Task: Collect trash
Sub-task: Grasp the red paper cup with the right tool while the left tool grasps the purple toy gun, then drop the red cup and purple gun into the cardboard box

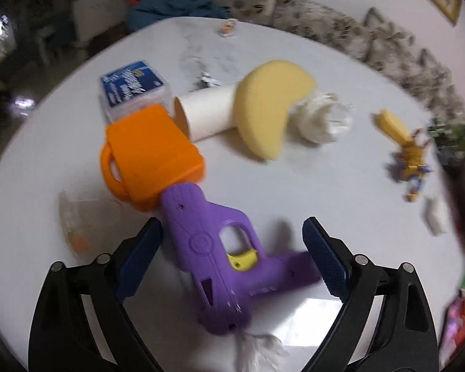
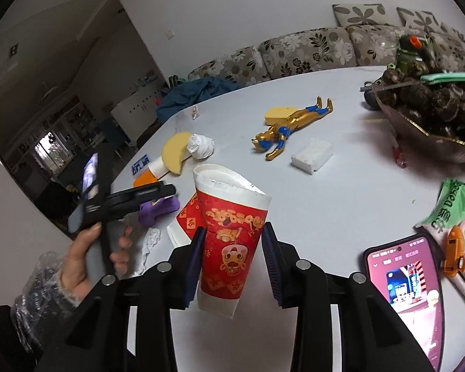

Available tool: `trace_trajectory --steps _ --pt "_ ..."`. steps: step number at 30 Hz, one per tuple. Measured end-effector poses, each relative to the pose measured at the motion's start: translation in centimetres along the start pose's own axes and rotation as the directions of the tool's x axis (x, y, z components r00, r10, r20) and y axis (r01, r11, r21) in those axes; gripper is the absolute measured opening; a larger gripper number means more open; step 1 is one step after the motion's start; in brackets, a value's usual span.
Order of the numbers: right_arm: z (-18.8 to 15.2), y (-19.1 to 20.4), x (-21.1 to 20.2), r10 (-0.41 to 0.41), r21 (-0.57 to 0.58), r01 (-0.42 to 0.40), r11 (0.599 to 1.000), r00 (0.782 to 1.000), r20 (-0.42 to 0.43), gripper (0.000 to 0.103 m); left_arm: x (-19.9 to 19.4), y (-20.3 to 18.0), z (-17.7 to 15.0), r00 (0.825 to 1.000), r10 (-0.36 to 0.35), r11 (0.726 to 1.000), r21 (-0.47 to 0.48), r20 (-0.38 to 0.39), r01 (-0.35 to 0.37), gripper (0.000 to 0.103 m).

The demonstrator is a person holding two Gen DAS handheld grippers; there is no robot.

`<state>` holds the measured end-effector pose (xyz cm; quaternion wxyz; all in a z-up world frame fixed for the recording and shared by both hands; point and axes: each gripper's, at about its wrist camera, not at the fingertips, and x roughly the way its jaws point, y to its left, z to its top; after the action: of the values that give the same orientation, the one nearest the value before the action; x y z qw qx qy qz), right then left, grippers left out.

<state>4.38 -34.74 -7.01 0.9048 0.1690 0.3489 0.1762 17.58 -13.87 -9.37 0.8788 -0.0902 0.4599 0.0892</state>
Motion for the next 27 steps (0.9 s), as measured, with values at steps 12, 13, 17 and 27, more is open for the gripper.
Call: trace_trajectory --steps 12,13,17,27 --pt "-1.7 3.1 -1.7 0.096 -0.039 -0.095 0.995 0.995 0.012 0.037 -10.7 3.4 -7.4 0.928 -0.359 0.91 0.256 0.098 0.325 0.05" --pt "-2.2 4.0 -2.2 0.116 -0.057 -0.116 0.992 0.993 0.008 0.037 -12.5 4.0 -8.8 0.919 -0.378 0.894 0.303 0.115 0.33 0.05" --pt "-5.0 7.3 -4.0 0.203 -0.129 -0.206 0.97 0.978 -0.039 0.037 -18.8 7.6 -15.0 0.889 -0.437 0.819 0.467 0.134 0.332 0.051" --pt "-16.2 11.7 -3.5 0.151 -0.216 -0.234 0.948 0.928 -0.341 0.037 -16.5 13.1 -24.6 0.926 -0.375 0.792 0.506 -0.036 0.34 0.051"
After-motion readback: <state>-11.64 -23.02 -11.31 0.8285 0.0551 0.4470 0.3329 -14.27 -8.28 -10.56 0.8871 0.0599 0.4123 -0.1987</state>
